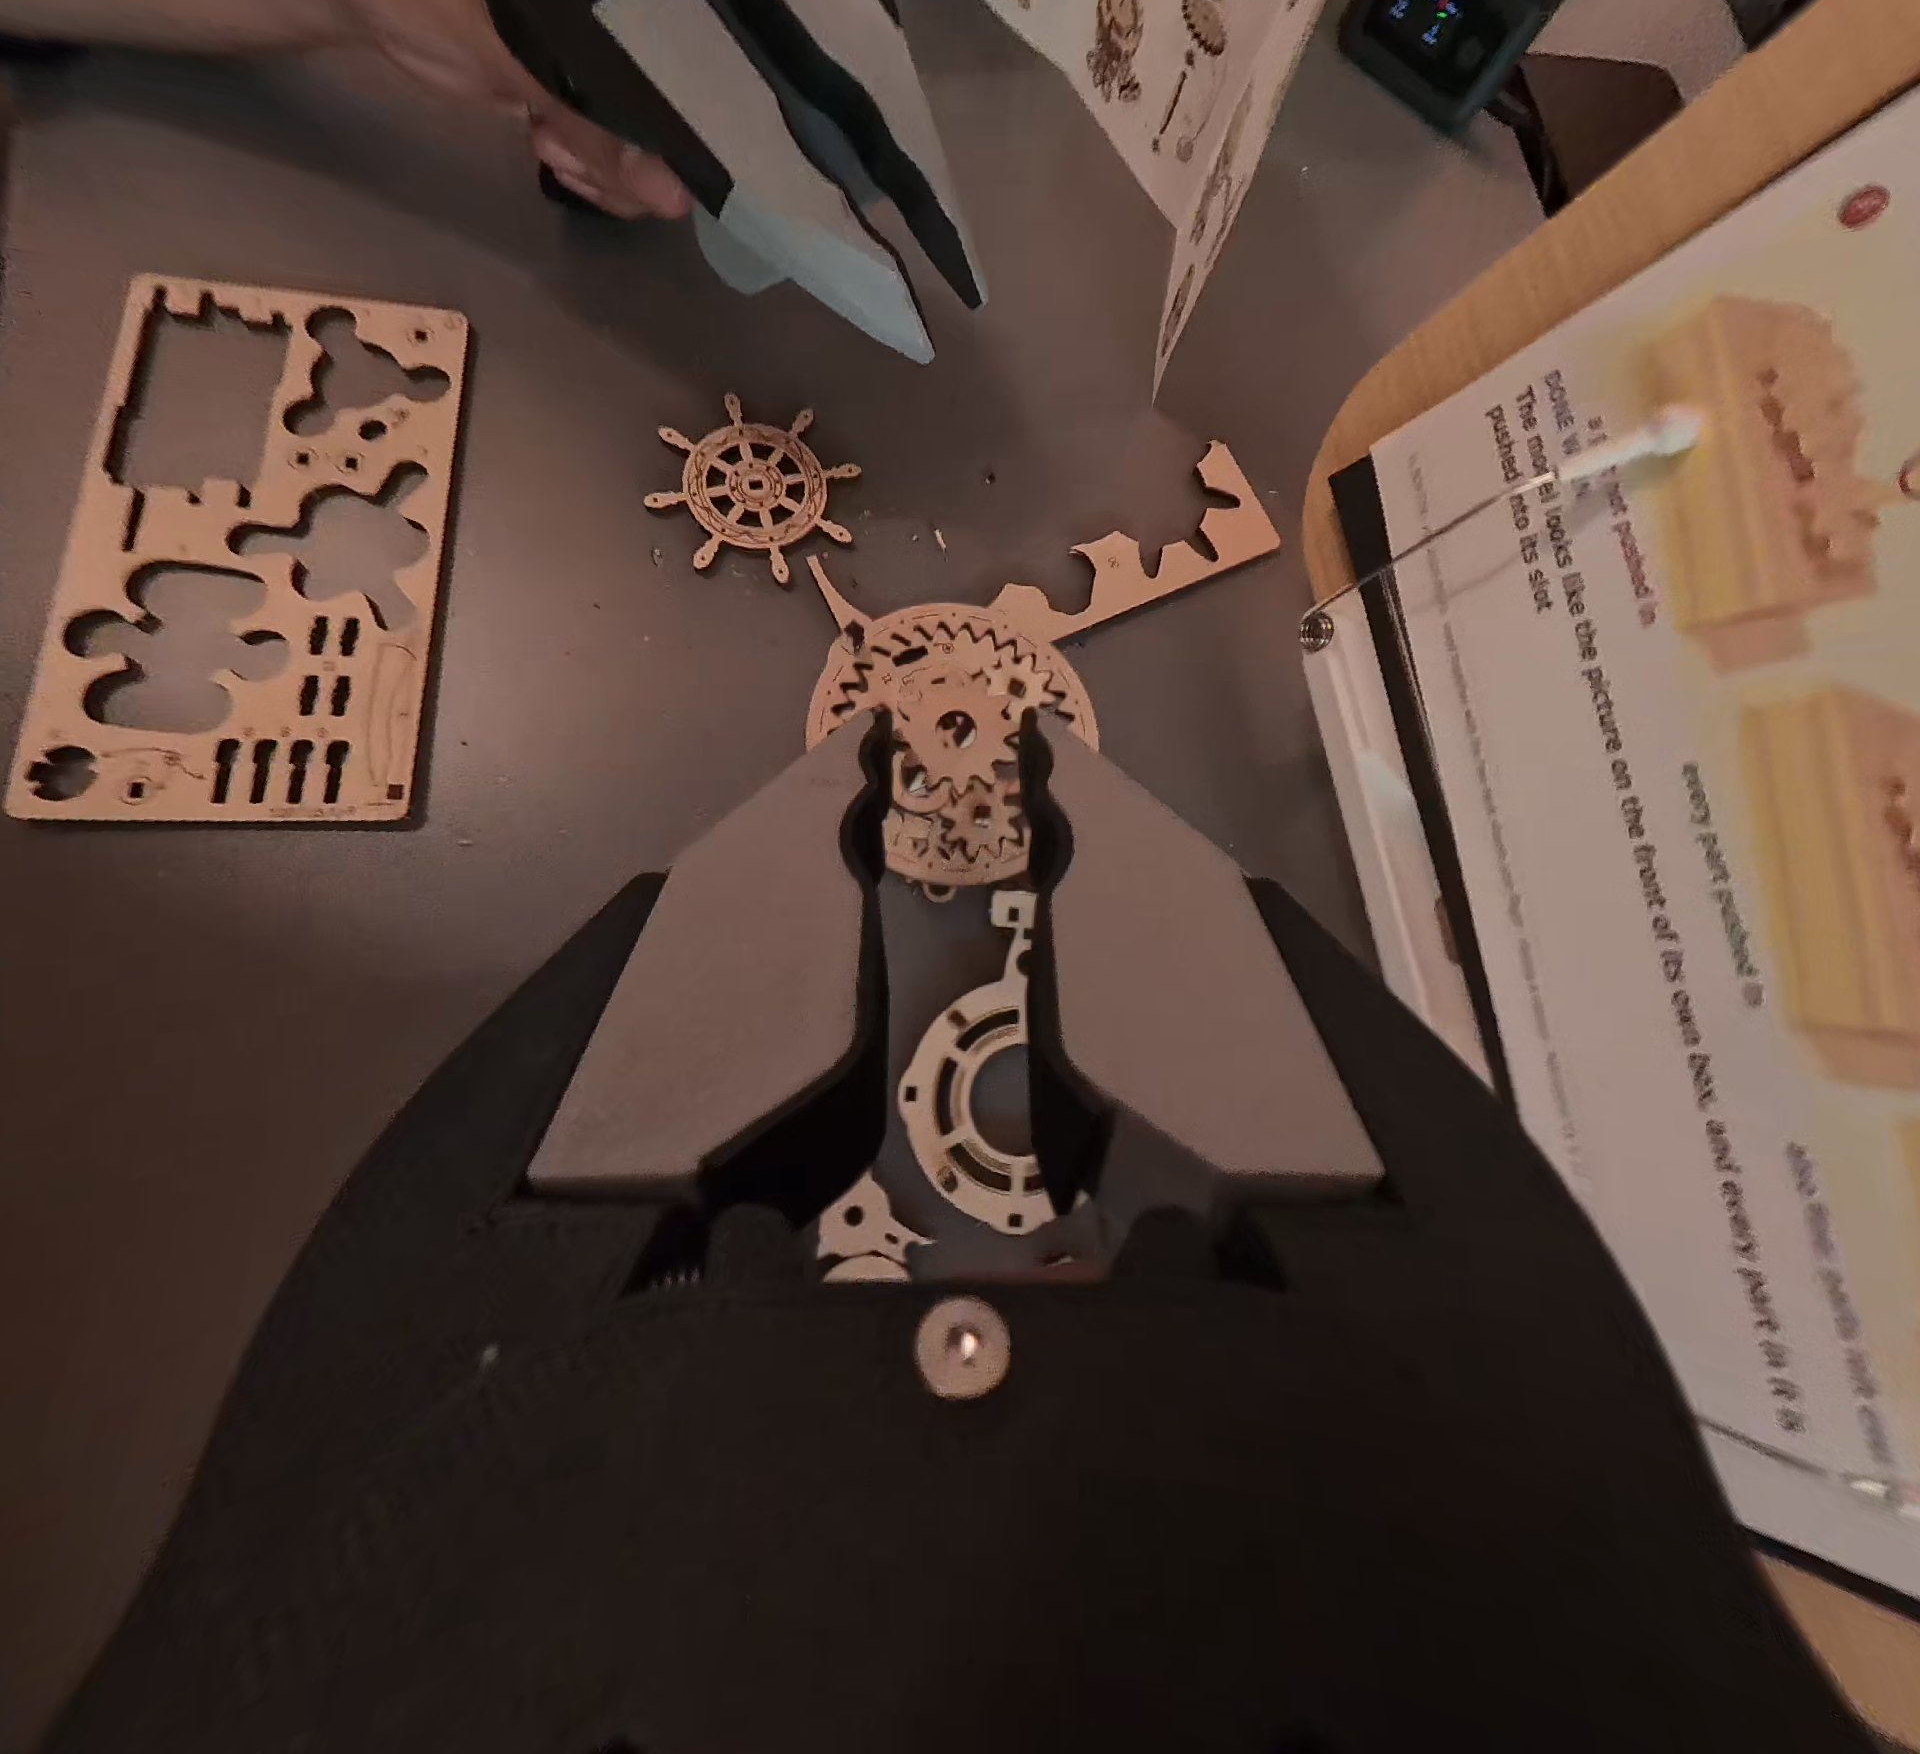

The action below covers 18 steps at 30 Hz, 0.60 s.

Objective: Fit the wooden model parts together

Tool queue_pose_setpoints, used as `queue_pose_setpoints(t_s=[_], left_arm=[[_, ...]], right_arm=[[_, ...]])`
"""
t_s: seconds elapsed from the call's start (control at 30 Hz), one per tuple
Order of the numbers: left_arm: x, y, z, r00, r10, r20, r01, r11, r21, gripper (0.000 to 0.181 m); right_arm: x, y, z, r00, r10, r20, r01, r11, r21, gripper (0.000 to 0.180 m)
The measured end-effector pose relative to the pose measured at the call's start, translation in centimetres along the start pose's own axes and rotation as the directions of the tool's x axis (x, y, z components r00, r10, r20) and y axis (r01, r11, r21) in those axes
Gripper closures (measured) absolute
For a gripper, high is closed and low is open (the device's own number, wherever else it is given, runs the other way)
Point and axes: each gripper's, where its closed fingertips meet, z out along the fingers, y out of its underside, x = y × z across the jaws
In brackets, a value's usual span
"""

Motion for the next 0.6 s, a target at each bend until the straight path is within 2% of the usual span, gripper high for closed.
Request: queue_pose_setpoints(t_s=[0.2,0.6], left_arm=[[0.3,0.1,0.0,1.0,-0.006,-0.018,0.006,1.0,-0.004,0.163],[1.0,0.2,0.1,0.999,-0.015,-0.048,0.014,1.0,-0.015,0.162]], right_arm=[[0.1,-0.1,1.0,0.992,-0.13,-0.003,0.129,0.989,-0.073,0.159],[0.4,-0.2,1.0,0.994,-0.086,0.06,0.086,0.996,0.011,0.159]])
